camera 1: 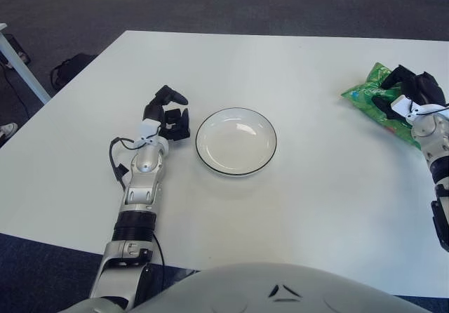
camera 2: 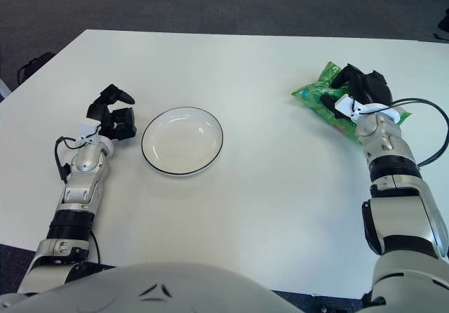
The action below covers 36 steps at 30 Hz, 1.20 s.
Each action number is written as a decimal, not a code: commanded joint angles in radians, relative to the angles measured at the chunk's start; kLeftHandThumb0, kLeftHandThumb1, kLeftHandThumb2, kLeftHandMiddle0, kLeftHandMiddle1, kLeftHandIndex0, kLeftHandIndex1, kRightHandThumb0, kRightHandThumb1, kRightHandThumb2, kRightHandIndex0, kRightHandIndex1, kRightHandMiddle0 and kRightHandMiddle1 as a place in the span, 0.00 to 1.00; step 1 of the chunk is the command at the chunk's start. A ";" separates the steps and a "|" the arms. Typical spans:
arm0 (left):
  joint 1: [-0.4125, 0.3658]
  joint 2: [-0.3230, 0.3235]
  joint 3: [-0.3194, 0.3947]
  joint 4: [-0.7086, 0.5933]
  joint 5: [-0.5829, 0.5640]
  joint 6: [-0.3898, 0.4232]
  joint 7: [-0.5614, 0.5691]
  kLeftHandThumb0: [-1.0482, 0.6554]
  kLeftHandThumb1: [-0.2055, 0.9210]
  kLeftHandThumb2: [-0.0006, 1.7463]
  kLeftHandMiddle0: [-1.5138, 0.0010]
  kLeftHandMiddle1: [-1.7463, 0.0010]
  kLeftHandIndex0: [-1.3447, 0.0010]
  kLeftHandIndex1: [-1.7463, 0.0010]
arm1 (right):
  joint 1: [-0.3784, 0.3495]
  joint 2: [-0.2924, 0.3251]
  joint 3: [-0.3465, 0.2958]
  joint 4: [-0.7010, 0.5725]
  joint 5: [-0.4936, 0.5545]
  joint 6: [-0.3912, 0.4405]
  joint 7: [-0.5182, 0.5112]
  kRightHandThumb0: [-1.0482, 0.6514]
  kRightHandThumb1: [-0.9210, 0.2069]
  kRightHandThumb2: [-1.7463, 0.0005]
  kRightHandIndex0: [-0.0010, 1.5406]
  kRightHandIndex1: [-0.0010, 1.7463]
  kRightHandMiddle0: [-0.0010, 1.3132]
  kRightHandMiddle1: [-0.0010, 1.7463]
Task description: Put the snack into the plate.
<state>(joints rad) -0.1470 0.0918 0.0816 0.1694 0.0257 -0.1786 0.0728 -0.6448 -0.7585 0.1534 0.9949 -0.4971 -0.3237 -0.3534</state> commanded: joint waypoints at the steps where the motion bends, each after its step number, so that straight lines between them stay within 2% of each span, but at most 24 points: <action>1: 0.093 -0.026 0.001 0.058 0.008 0.008 0.020 0.34 0.49 0.74 0.15 0.00 0.56 0.00 | 0.002 0.010 0.007 0.016 -0.027 -0.028 -0.095 0.59 0.78 0.11 0.46 0.85 0.60 1.00; 6: 0.093 -0.028 -0.002 0.052 0.023 0.013 0.040 0.34 0.49 0.74 0.15 0.00 0.56 0.00 | -0.010 0.021 -0.010 0.006 -0.010 -0.041 -0.152 0.61 0.88 0.05 0.58 0.84 0.60 1.00; 13: 0.091 -0.032 -0.005 0.048 0.039 0.019 0.061 0.34 0.49 0.73 0.15 0.00 0.57 0.00 | -0.010 0.039 -0.059 -0.029 0.066 -0.074 -0.104 0.62 0.90 0.02 0.61 0.88 0.57 1.00; 20: 0.095 -0.033 -0.016 0.012 0.059 0.071 0.079 0.34 0.49 0.73 0.14 0.00 0.57 0.00 | 0.050 0.038 -0.116 -0.254 0.135 -0.054 0.007 0.62 0.89 0.02 0.62 0.89 0.54 1.00; 25: 0.099 -0.030 -0.022 -0.008 0.052 0.095 0.068 0.34 0.49 0.73 0.14 0.00 0.57 0.00 | 0.078 0.047 -0.143 -0.340 0.156 -0.025 0.059 0.62 0.91 0.01 0.64 0.89 0.54 1.00; 32: 0.100 -0.029 -0.024 -0.003 0.039 0.085 0.058 0.34 0.49 0.73 0.14 0.00 0.57 0.00 | 0.124 0.073 -0.183 -0.502 0.204 0.051 0.159 0.62 0.84 0.03 0.56 0.97 0.50 1.00; 36: 0.096 -0.028 -0.023 0.010 0.022 0.074 0.044 0.34 0.49 0.73 0.14 0.00 0.57 0.00 | 0.137 0.083 -0.199 -0.580 0.219 0.099 0.213 0.62 0.86 0.01 0.56 0.99 0.51 1.00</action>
<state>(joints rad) -0.1290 0.0866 0.0638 0.1203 0.0559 -0.0931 0.1319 -0.5175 -0.6847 -0.0235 0.4749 -0.2986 -0.2583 -0.1735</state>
